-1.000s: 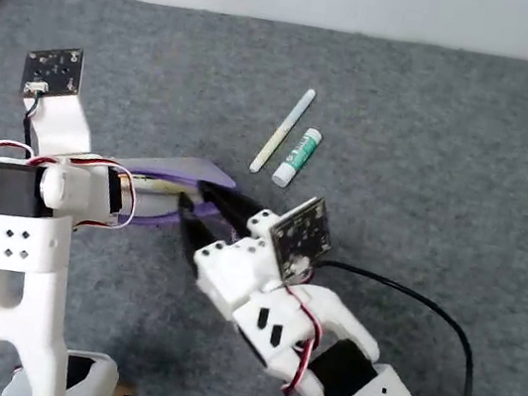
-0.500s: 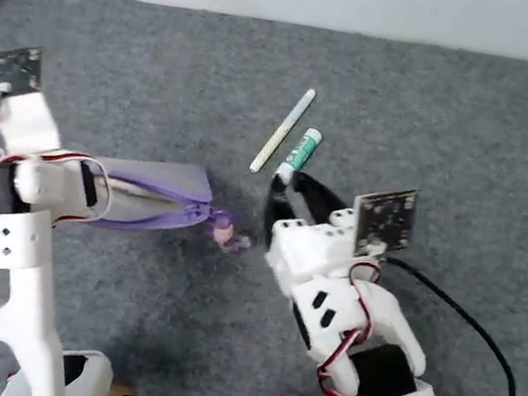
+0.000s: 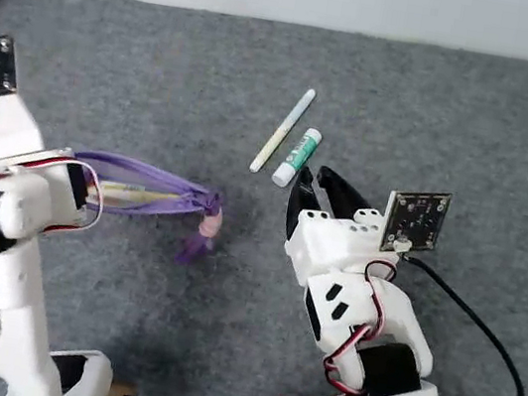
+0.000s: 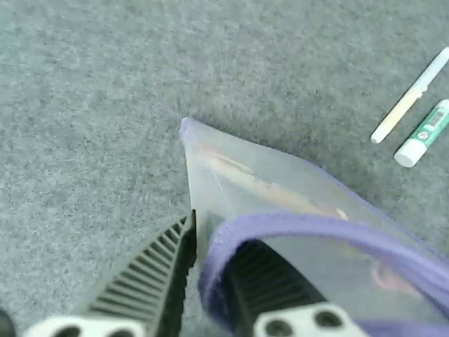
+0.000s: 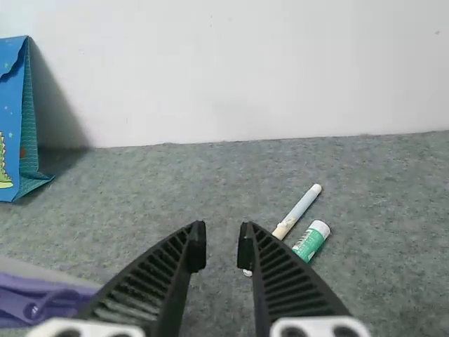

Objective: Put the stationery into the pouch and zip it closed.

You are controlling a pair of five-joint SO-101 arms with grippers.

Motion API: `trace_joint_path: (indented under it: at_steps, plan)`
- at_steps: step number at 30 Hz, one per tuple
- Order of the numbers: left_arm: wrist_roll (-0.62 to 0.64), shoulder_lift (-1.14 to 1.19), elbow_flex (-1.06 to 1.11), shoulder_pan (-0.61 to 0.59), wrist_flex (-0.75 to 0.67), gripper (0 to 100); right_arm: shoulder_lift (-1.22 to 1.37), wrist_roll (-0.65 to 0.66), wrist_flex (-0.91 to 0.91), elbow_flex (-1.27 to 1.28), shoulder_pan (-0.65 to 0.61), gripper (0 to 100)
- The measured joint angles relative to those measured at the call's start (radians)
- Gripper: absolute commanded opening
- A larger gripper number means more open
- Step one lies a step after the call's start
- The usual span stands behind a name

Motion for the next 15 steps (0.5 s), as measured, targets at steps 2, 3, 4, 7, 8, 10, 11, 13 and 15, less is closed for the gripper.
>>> trace_joint_path:
  at_steps: [2,3,4,7,8,10,11,13,15]
  plan:
    - [0.000,-0.009,0.048,-0.002,-0.040,1,0.002,0.000,-0.028,0.008,0.000,9.6]
    - [0.000,-0.018,0.069,-0.003,-0.060,1,0.009,0.000,-0.038,0.008,0.000,9.6]
    - [0.000,-0.026,0.092,-0.003,-0.080,1,0.018,0.000,-0.049,0.008,0.002,9.6]
    - [-0.002,-0.031,0.144,-0.005,-0.132,1,0.143,-0.005,-0.061,-0.012,0.012,9.6]
    - [-0.002,-0.032,0.160,-0.005,-0.144,1,0.178,-0.017,-0.061,-0.031,0.021,9.6]
    - [-0.002,-0.032,0.190,-0.005,-0.158,1,0.276,-0.048,-0.061,-0.109,0.021,9.7]
    - [-0.002,-0.032,0.207,-0.005,-0.161,1,0.331,-0.058,-0.061,-0.149,0.018,9.7]
    - [-0.002,-0.031,0.216,-0.005,-0.163,1,0.457,-0.069,-0.061,-0.242,0.031,9.9]
    - [-0.003,-0.031,0.221,-0.005,-0.163,1,0.591,-0.074,-0.044,-0.350,0.035,10.0]
